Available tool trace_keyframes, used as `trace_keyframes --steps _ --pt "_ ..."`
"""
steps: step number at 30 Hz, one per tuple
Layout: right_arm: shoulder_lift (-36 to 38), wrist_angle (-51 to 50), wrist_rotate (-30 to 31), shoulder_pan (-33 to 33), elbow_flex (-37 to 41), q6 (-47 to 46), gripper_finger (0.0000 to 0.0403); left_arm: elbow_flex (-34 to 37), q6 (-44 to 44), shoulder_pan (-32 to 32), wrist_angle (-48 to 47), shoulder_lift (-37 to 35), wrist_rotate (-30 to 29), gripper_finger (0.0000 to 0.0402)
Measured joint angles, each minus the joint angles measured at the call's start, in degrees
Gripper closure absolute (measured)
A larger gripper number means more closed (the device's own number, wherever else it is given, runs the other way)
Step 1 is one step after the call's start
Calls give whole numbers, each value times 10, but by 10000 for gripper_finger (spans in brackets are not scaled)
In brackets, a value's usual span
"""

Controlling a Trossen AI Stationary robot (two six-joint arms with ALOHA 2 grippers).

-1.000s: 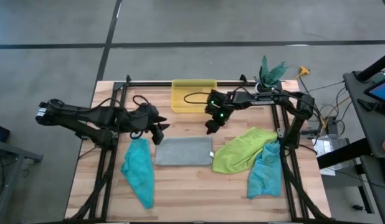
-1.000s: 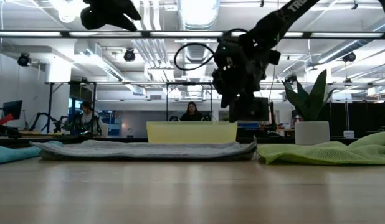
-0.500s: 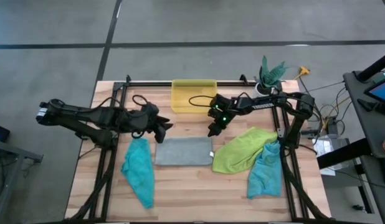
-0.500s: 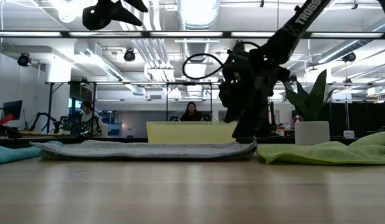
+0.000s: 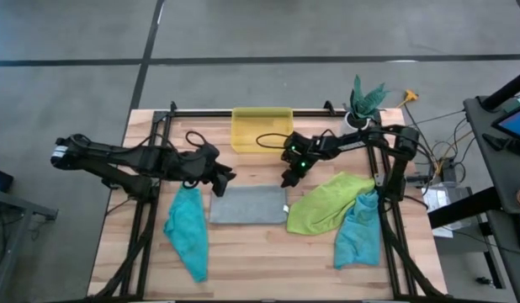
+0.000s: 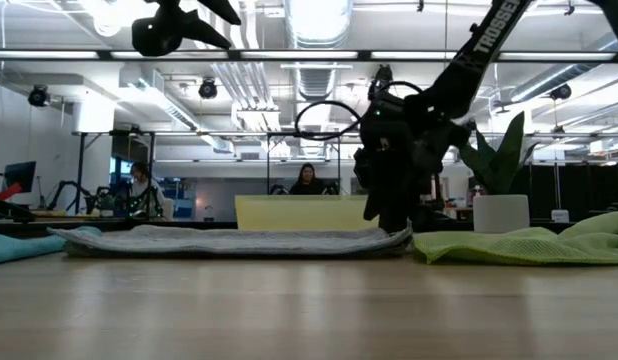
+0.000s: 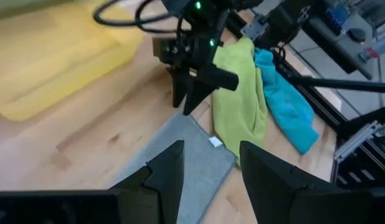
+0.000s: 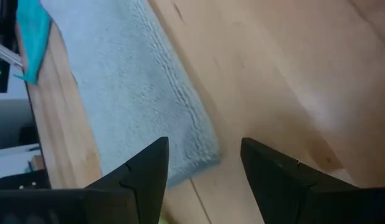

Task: Fold microfiber towels
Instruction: Fold the gray microfiber cloth

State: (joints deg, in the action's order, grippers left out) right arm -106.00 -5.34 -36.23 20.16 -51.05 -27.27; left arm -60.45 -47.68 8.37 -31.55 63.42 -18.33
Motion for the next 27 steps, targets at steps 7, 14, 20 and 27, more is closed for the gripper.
trace_keyframes --steps 7,14,20,27 --pt "-12 17 -10 -9 5 -4 209 0 0 0 1 3 19 262" --pt "-16 18 -6 -15 9 -2 227 0 0 0 1 3 26 262" --pt "-16 17 -8 -17 9 -2 242 0 0 0 1 3 33 262" --pt "-17 16 -11 -21 9 -8 244 0 0 0 1 3 35 262"
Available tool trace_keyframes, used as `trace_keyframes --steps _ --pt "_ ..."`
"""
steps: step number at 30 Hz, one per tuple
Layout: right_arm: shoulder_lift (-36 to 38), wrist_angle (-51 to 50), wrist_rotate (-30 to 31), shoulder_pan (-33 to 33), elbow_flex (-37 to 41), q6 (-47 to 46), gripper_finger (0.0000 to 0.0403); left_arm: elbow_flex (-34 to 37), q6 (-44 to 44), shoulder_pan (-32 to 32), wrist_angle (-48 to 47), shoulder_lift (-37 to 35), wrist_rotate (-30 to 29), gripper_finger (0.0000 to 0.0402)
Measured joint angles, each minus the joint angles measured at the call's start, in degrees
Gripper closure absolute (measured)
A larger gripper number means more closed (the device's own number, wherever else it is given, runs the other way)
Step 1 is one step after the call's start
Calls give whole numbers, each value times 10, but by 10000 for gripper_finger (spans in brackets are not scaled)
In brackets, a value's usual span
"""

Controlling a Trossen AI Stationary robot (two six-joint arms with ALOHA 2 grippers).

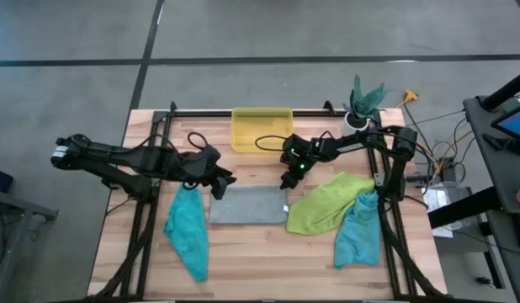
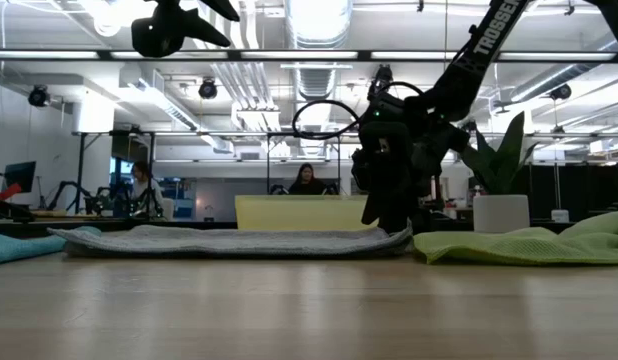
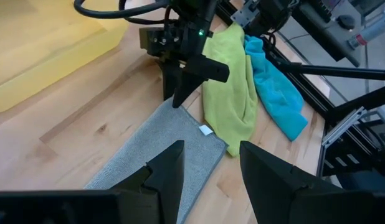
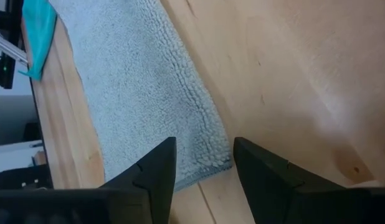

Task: Fold microfiber towels
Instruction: Fold the gray microfiber cloth

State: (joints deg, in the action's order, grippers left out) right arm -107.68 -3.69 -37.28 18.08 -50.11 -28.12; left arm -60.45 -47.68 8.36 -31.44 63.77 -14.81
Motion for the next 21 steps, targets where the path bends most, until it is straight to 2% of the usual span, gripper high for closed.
trace_keyframes --steps 5,15,21 --pt "0 -2 -2 -1 0 0 249 0 0 0 0 0 10 262" --pt "0 -20 -1 -16 -10 -2 316 0 16 0 -2 0 11 262" --pt "0 -25 0 -25 -9 -2 326 0 16 0 -3 0 11 262"
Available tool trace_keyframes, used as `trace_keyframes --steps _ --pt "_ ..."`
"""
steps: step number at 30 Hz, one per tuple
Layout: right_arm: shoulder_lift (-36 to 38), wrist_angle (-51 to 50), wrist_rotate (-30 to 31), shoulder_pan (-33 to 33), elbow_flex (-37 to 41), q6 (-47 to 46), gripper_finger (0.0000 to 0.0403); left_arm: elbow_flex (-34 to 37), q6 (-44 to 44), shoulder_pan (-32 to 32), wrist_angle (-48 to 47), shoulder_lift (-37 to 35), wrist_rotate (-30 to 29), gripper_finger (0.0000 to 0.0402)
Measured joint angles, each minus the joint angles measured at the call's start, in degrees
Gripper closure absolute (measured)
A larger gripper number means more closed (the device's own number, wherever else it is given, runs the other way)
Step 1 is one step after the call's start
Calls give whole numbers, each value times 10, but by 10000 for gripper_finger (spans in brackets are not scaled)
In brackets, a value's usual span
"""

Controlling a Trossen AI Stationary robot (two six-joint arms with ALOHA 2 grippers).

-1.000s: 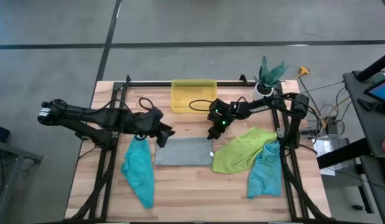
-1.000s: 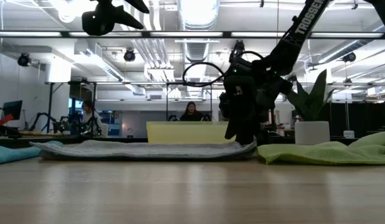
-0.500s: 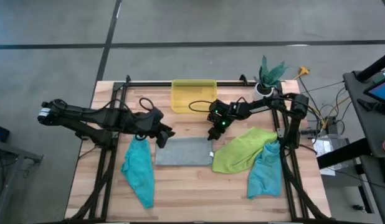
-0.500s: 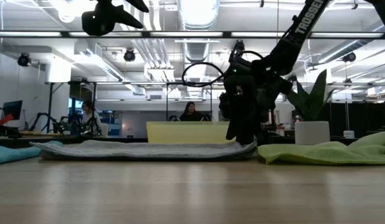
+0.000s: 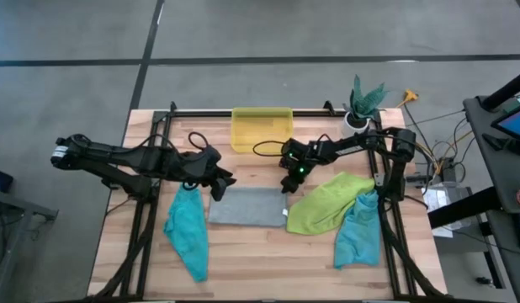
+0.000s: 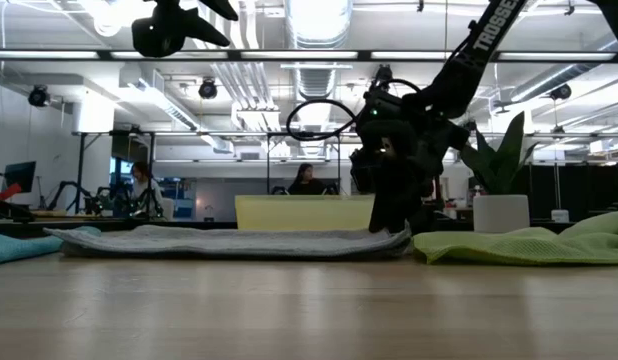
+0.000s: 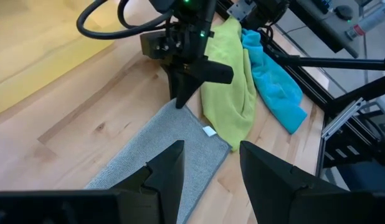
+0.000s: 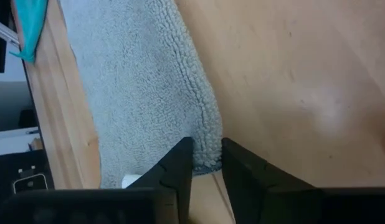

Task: Fold microfiber towels
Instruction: Fold the gray microfiber cloth

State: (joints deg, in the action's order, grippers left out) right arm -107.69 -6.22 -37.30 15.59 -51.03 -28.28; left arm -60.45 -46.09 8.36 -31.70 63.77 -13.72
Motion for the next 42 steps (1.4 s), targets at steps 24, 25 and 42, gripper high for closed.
trace_keyframes --steps 24,25,42 --pt "33 -45 10 -2 -60 -58 394 0 0 0 2 0 7 262" --pt "33 -55 11 -2 -67 -58 394 0 1 0 3 0 7 262" --pt "34 -340 45 11 -176 5 394 0 17 0 17 -6 3 262"
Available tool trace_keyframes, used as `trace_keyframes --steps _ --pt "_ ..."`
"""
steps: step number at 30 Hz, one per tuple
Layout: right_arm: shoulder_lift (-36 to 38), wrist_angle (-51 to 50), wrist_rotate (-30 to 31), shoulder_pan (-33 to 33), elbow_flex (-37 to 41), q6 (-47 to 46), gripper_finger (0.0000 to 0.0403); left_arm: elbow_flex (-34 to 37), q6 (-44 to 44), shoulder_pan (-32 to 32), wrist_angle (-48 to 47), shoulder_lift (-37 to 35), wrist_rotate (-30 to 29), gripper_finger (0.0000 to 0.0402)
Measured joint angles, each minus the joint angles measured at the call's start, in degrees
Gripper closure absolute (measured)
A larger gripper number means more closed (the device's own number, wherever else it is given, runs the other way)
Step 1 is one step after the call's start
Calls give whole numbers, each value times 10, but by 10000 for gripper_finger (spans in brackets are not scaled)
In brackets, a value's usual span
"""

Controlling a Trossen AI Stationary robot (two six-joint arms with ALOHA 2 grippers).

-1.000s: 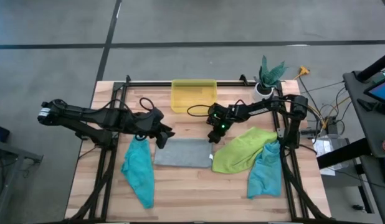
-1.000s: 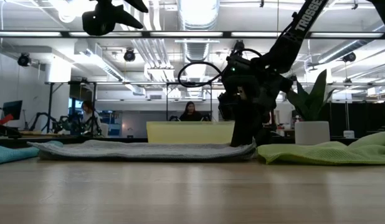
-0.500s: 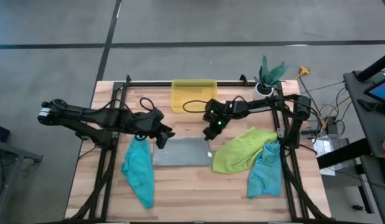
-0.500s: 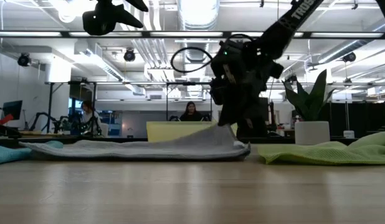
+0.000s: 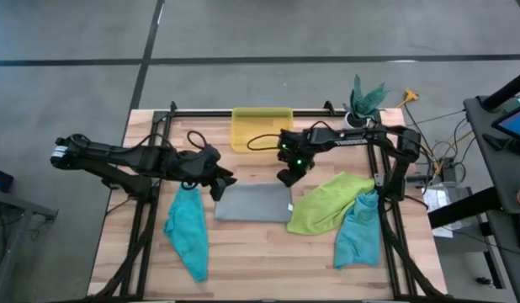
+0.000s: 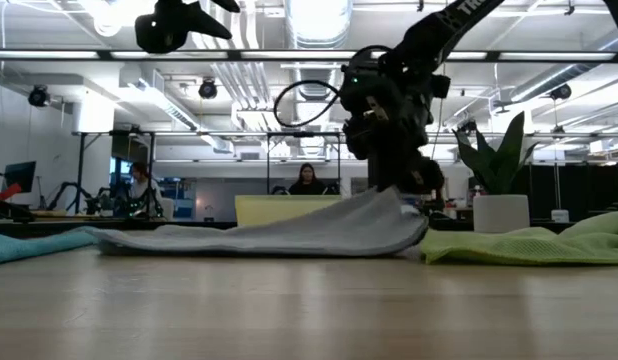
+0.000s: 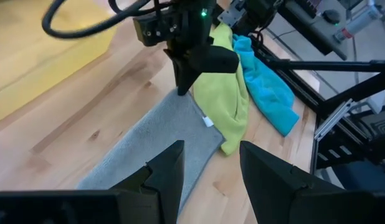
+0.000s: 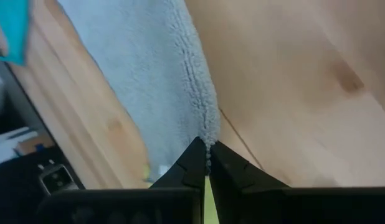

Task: Fold microfiber towels
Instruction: Fold the gray microfiber cloth

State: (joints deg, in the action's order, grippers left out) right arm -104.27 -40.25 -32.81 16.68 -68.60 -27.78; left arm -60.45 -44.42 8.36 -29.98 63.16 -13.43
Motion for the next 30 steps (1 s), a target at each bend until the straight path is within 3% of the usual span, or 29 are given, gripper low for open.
trace_keyframes --steps 5,14,23,30 --pt "4 -59 5 -1 -15 10 394 0 4 0 21 0 0 262" --pt "41 -59 4 2 -64 -43 394 0 45 0 97 -30 1 262" --pt "4 -57 14 1 -89 -95 394 0 88 0 122 -71 -6 262" --pt "-12 79 13 -3 -98 -206 394 0 96 0 121 -82 -5 262"
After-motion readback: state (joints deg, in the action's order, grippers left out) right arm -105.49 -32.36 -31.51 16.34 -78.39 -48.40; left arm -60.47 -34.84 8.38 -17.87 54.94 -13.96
